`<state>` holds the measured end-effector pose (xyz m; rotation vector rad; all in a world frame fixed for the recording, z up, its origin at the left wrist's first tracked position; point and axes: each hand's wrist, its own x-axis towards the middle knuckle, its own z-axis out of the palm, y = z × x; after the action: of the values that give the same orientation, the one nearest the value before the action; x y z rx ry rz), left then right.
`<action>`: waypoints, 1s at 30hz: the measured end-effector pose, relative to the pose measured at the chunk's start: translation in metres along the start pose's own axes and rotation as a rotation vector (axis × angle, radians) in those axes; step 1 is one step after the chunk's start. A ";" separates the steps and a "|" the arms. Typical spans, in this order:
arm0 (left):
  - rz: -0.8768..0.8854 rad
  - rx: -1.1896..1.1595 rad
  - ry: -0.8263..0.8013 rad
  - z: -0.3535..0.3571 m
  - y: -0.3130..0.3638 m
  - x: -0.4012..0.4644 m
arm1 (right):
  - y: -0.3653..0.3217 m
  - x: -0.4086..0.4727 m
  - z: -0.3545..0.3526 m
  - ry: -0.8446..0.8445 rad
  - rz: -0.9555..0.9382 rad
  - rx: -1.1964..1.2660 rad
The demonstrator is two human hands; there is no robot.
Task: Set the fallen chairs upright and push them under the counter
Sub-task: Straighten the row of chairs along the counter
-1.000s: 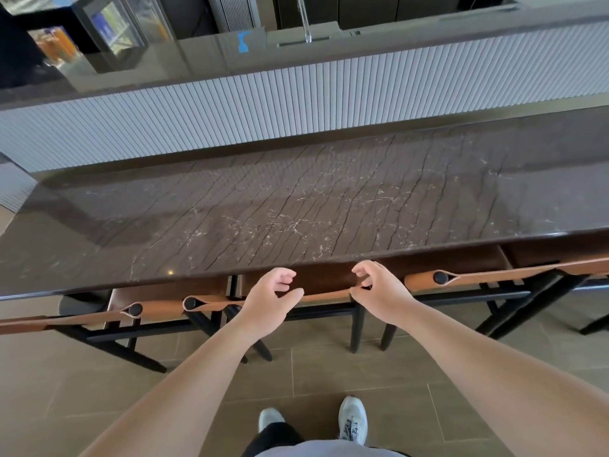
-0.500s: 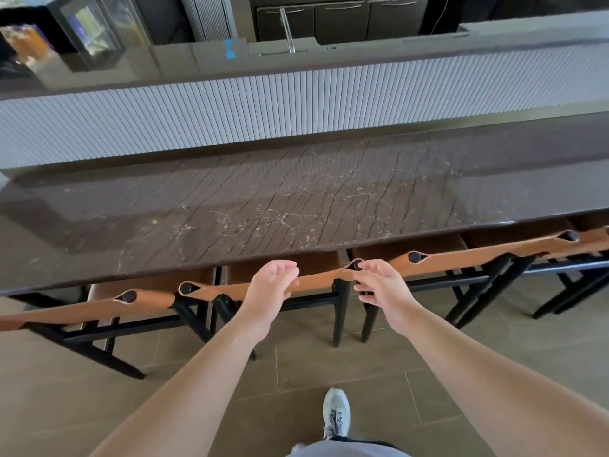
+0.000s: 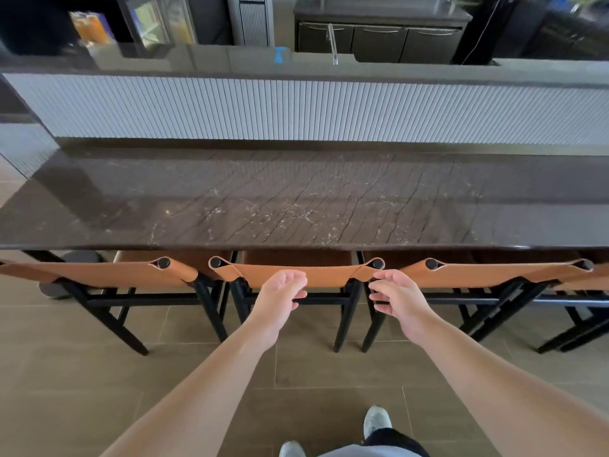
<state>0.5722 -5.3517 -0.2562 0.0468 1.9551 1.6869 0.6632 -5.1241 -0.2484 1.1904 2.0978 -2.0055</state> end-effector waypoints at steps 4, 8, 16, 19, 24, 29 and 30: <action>0.018 0.005 0.016 0.019 0.012 0.007 | -0.008 0.009 -0.018 -0.021 -0.026 0.008; 0.017 0.027 0.001 0.064 0.023 0.019 | -0.002 0.023 -0.060 -0.010 -0.025 0.041; -0.032 0.059 -0.060 0.223 0.036 0.035 | 0.028 0.063 -0.219 0.049 0.004 0.135; -0.043 0.084 -0.049 0.281 0.039 0.040 | 0.038 0.076 -0.279 0.068 0.010 0.160; -0.035 0.077 -0.002 0.354 0.047 0.046 | 0.053 0.091 -0.360 0.057 0.025 0.177; -0.058 0.106 0.036 0.390 0.048 0.043 | 0.061 0.108 -0.401 0.042 0.029 0.216; -0.070 0.111 0.041 0.394 0.048 0.043 | 0.063 0.111 -0.405 0.040 0.030 0.226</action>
<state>0.6872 -4.9693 -0.2517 -0.0157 2.0550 1.5456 0.8118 -4.7276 -0.2821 1.2928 1.8963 -2.2723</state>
